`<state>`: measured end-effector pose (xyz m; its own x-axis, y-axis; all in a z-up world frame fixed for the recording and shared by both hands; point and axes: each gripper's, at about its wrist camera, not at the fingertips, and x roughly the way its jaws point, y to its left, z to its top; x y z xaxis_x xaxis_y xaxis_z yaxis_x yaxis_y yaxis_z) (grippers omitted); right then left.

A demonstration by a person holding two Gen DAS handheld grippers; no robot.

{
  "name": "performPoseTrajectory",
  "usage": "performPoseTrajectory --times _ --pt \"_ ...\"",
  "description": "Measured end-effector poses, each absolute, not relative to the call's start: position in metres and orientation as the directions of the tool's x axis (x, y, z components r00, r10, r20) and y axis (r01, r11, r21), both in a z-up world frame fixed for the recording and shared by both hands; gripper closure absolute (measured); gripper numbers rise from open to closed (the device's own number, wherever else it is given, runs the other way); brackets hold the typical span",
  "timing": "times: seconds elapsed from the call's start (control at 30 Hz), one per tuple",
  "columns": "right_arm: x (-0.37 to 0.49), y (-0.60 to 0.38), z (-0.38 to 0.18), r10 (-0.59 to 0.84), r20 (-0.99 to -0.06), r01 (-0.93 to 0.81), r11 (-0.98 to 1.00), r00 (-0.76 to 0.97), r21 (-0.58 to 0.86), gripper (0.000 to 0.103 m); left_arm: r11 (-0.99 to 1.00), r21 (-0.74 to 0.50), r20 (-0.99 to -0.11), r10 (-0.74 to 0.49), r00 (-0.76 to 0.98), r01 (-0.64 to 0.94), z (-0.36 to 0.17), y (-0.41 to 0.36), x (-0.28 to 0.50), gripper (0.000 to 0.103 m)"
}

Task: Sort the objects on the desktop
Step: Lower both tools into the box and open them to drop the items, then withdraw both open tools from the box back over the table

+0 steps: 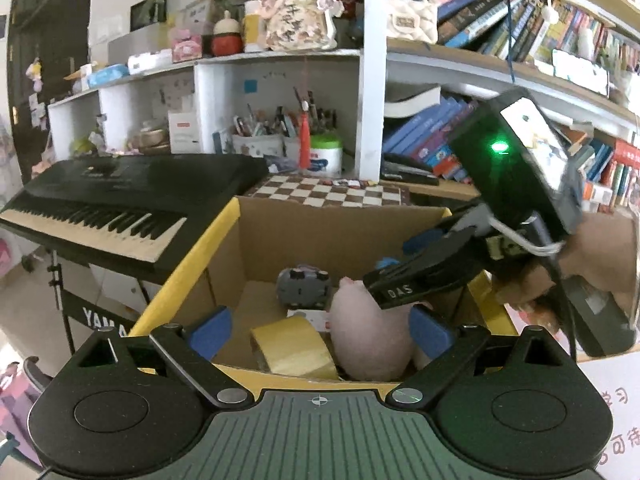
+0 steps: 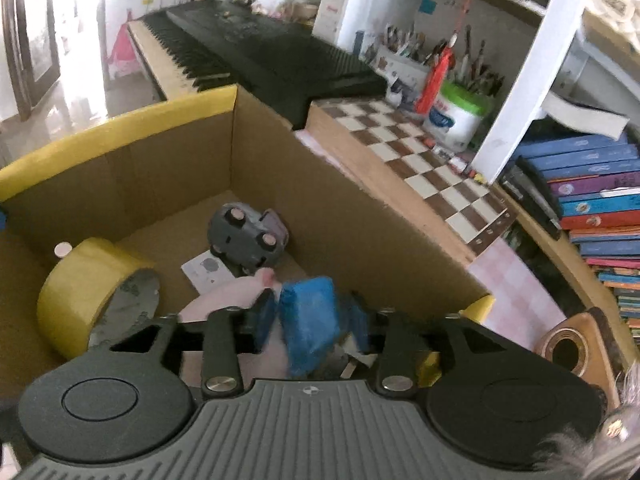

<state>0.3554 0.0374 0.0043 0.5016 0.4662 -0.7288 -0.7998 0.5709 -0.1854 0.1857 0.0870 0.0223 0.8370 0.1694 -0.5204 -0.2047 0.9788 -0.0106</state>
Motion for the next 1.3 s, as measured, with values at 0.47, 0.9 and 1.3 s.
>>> performPoseTrajectory --times 0.47,0.9,1.3 --pt "0.297 -0.033 0.051 0.499 -0.578 -0.644 0.763 0.645 -0.059 0.047 0.978 -0.053 -0.432 0.158 0.888 -0.2 0.041 0.085 0.15 0.003" --pt "0.206 -0.098 0.074 0.37 -0.493 -0.405 0.913 0.787 0.038 0.046 0.994 -0.066 -0.373 0.053 0.926 -0.084 0.054 0.075 0.093 0.0" --pt "0.105 -0.14 0.062 0.218 -0.479 -0.222 0.974 0.85 0.05 0.043 0.997 -0.075 -0.38 -0.013 0.925 -0.017 0.044 0.067 0.042 0.0"
